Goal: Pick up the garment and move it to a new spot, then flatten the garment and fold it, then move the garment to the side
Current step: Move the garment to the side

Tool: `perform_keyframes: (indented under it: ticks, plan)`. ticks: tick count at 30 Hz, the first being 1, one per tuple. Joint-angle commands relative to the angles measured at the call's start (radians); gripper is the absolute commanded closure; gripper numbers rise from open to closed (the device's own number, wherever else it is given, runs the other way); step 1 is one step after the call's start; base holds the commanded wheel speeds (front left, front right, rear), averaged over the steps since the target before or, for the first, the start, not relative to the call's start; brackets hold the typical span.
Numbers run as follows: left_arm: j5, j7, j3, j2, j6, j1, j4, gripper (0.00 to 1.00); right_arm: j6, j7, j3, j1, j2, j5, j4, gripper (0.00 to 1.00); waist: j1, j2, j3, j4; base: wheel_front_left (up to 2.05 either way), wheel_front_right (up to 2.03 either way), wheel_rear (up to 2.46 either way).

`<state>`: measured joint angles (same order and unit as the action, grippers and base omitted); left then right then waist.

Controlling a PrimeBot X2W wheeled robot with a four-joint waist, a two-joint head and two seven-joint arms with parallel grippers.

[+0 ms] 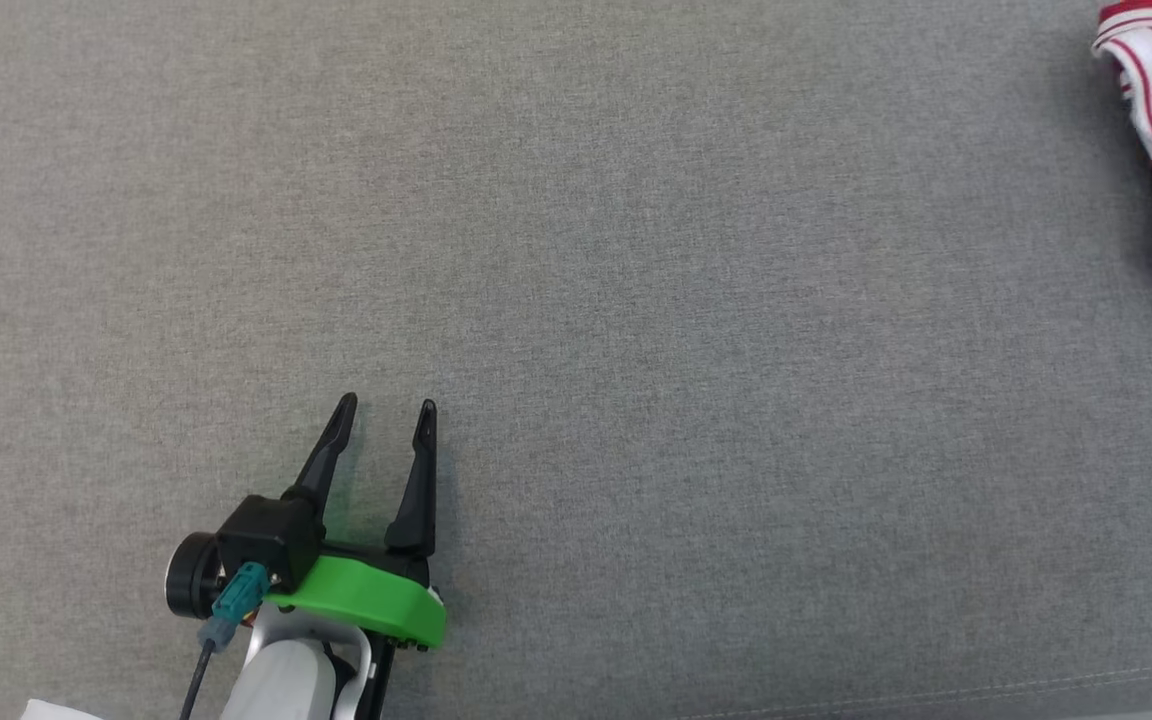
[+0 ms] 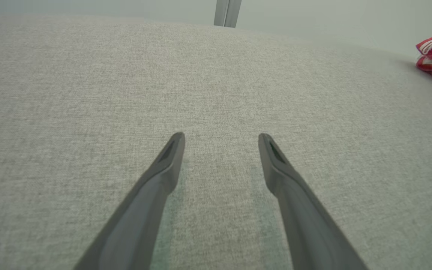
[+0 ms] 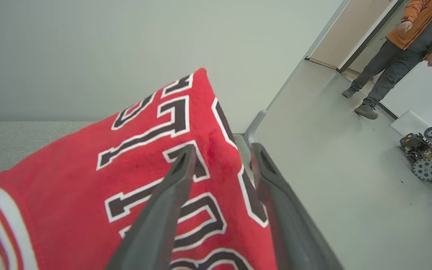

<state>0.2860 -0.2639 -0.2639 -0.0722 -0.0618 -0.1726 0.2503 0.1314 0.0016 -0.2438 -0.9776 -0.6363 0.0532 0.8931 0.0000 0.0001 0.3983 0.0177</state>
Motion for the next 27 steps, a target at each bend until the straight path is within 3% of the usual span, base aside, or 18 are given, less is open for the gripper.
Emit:
perform_keyframes:
  ticks: [1, 7, 17, 27]
  plan:
    - [-0.011, 0.000, 0.001, -0.004, -0.002, -0.014, 0.000, 0.00, -0.002, -0.017, -0.014, -0.010, 0.019, 0.021, 0.010, 0.00, 0.0000, -0.0001, 0.006, 0.002, 0.00, 0.00, 0.00]
    - [-0.012, 0.000, 0.004, -0.007, 0.003, -0.019, 0.001, 0.00, -0.002, -0.045, -0.038, -0.023, 0.078, 0.071, 0.039, 0.00, 0.0000, -0.0001, 0.001, -0.016, 0.00, 0.00, 0.00]
    - [-0.006, 0.000, 0.019, -0.014, 0.007, -0.028, 0.003, 0.00, -0.002, -0.088, 0.025, -0.038, 0.154, 0.061, 0.066, 0.00, 0.0000, -0.0001, -0.059, -0.032, 0.00, 0.00, 0.00]
    - [0.030, 0.000, 0.111, -0.013, 0.020, -0.053, 0.030, 0.00, -0.002, -0.195, 0.142, 0.017, 0.312, -0.004, 0.098, 0.00, 0.0000, -0.0001, -0.216, -0.038, 0.00, 0.00, 0.00]
